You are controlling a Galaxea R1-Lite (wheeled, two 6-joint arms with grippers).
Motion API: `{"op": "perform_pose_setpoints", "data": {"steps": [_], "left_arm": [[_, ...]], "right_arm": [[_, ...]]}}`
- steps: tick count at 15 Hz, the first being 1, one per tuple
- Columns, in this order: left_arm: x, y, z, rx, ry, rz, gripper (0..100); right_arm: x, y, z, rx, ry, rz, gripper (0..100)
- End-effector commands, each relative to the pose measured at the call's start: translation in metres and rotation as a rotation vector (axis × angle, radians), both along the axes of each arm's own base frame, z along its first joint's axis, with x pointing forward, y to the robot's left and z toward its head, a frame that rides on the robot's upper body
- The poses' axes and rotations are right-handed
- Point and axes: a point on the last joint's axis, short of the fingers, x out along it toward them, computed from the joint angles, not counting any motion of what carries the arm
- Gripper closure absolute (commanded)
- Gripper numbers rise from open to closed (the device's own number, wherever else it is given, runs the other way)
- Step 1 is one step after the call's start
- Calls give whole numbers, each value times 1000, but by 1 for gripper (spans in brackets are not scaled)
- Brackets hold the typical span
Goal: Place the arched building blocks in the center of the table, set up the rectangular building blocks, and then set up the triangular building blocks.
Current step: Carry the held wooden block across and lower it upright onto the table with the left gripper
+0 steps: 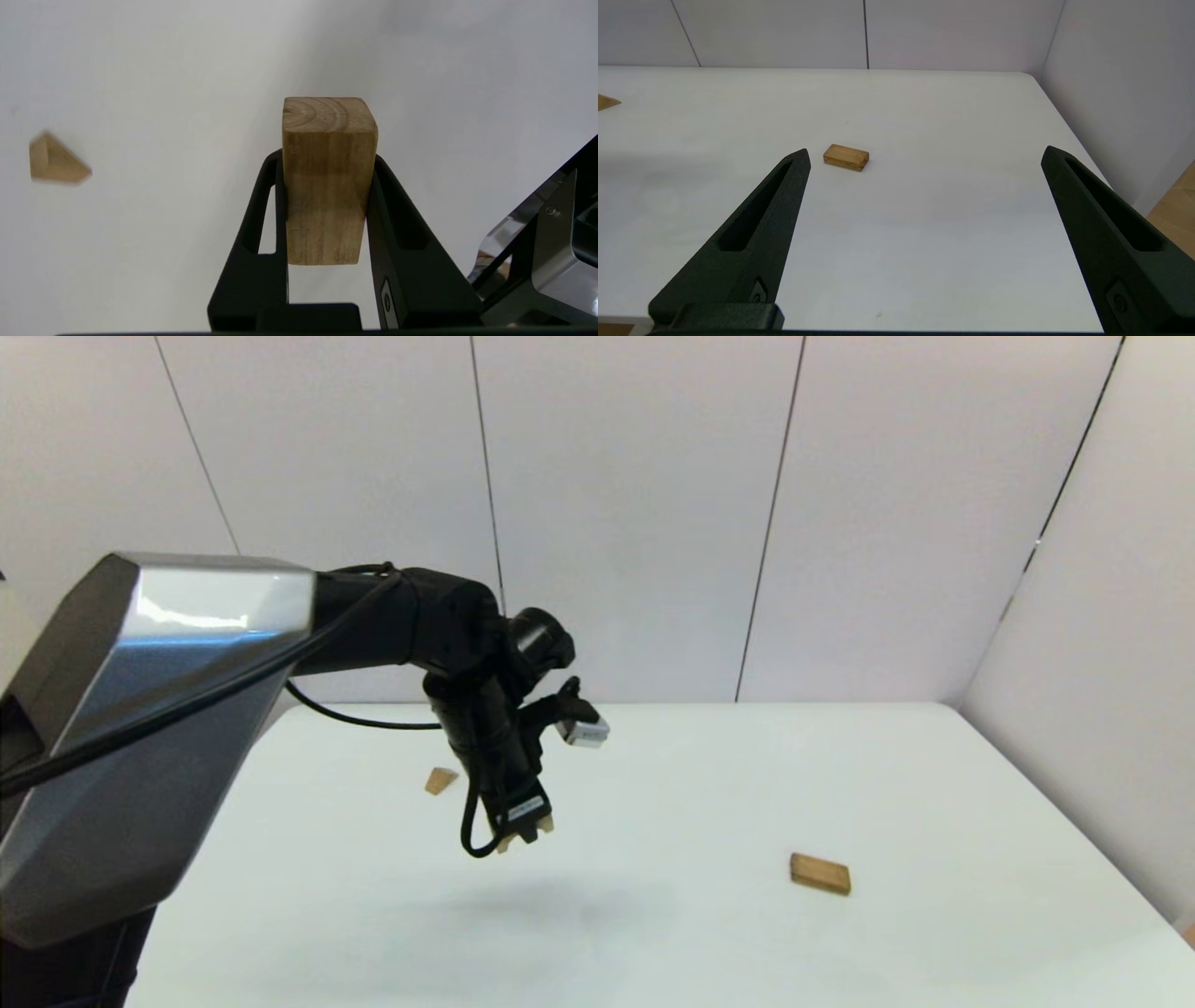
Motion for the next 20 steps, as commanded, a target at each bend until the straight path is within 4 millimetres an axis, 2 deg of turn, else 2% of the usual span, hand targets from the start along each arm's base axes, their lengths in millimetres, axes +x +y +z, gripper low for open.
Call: {"op": "perform_pose_setpoints", "data": {"steps": [1,4,8,14,20], "left_arm": [[-12,-42,-24,36,27,-187,100],[-25,-63,-35,53,25,-334,100],[-27,-74,-47,59,8,-480,100],[-16,-91,-73,-36,-47,-546,100],[-13,-97,-82,-43,-65,-554,100]], "right_arm": [[0,0,0,0,3,1,0],[0,0,0,0,3,1,0],[0,0,0,0,3,1,0],[0,0,0,0,1,1,0],[0,0,0,0,3,1,0]]}}
